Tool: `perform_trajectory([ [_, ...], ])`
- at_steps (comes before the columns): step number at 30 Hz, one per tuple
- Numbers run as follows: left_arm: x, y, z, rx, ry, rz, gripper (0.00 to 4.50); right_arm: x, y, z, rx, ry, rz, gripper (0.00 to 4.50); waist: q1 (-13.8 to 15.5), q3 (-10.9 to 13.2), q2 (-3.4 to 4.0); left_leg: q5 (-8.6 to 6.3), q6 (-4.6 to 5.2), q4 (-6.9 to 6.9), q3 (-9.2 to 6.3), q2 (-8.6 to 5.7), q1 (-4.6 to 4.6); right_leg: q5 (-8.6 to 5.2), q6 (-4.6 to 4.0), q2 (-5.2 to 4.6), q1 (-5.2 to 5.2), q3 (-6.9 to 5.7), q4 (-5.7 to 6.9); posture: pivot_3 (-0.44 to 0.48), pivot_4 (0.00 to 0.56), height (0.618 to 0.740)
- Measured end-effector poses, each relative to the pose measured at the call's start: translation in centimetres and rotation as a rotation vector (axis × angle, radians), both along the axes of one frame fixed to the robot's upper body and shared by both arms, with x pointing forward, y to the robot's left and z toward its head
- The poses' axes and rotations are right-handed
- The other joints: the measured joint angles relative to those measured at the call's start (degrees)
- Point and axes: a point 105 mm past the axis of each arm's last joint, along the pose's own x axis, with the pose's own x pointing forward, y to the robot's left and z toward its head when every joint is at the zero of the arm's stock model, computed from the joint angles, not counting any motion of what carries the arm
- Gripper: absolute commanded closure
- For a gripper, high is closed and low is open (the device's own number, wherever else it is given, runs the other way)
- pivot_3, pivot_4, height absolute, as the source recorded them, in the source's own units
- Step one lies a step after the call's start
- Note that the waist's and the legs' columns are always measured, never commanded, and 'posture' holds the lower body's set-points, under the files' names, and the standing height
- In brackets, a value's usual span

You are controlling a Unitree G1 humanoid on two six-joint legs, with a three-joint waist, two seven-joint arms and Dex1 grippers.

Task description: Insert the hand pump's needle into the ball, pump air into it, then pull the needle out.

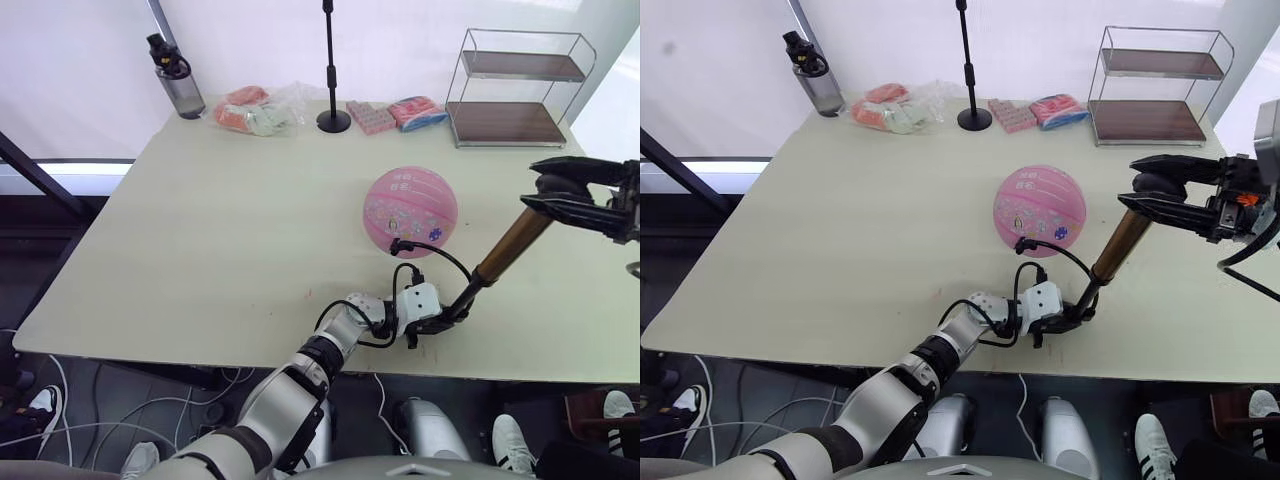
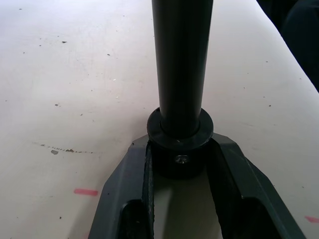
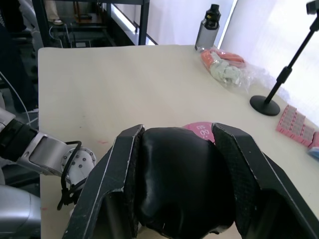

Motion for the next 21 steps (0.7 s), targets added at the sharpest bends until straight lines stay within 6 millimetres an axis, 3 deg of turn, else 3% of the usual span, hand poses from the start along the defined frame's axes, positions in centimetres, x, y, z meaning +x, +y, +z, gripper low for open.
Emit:
perform_trajectory([
  [8,-0.1,-0.1,0.1,-0.001,-0.001,-0.008,3.5,-0.4,0.2,-0.3,0.02,-0.013,0.013,2.77,0.05,0.0,0.02,0.0,0.01,0.05,-0.07,-0.01,-0.23,0.0,0.01,0.02,-0.19,-0.06,0.02,0.0,0.15,0.731],
  [12,0.1,0.3,-0.1,0.008,0.0,0.002,3.5,-0.6,0.4,-1.8,0.072,-0.039,0.007,2.77,-0.11,-0.18,-0.21,0.0,0.01,0.05,-0.04,0.04,-0.01,0.0,0.01,0.07,-0.04,-0.05,0.07,0.0,0.15,0.731],
  [21,0.1,0.6,-0.6,0.021,0.012,0.021,3.5,-0.1,0.8,-7.4,0.13,-0.018,-0.03,2.77,-0.42,-0.7,-0.81,-0.02,0.0,0.02,-0.08,0.15,0.37,-0.03,-0.01,0.17,0.3,-0.06,0.06,0.0,0.15,0.731],
])
